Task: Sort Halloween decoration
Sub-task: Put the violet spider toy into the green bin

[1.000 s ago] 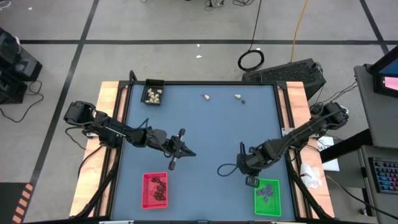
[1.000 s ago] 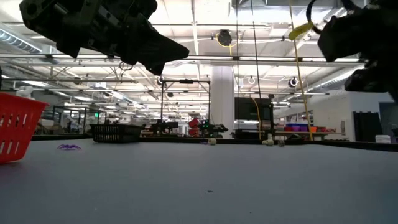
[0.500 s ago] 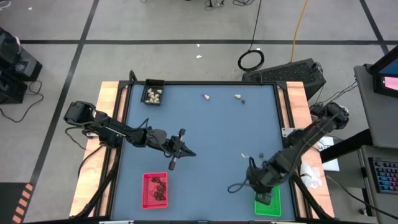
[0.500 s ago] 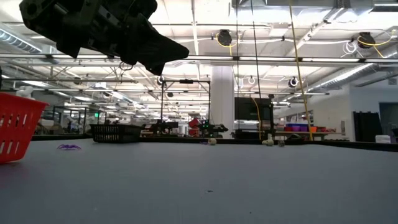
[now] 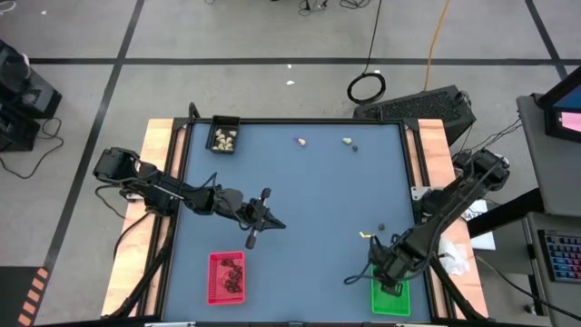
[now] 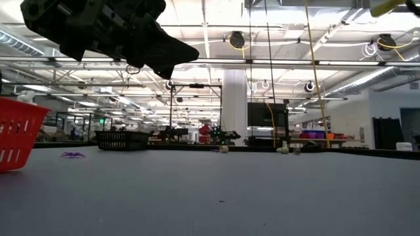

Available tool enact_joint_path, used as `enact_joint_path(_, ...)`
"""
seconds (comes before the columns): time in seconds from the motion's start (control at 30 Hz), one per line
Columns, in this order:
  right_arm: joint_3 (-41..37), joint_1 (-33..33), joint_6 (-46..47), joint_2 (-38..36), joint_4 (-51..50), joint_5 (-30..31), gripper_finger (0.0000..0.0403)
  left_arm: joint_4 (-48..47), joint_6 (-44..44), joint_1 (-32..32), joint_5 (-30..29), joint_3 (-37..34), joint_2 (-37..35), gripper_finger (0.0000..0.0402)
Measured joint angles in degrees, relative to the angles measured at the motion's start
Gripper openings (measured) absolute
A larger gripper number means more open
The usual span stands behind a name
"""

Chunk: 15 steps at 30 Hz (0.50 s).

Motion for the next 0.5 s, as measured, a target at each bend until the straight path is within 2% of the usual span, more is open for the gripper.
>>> enact_joint_path(0.2, -2.5, 0.0, 0.3, 0.0, 2.4, 0.1, 0.0000, 0.0, 0.0, 0.0, 1.0, 0.0, 0.0, 0.0002)
enact_joint_path(0.33, 0.6, 0.0, -0.7, 0.0, 0.7, 2.8, 0.0013, 0.0, 0.0, 0.0, 1.0, 0.0, 0.0, 0.0002)
enact_joint_path(0.5, 5.5, -0.1, -1.4, 0.0, -5.6, 6.1, 0.0049, -1.5, 0.0, 0.0, -2.0, 0.0, 0.0, 0.0002)
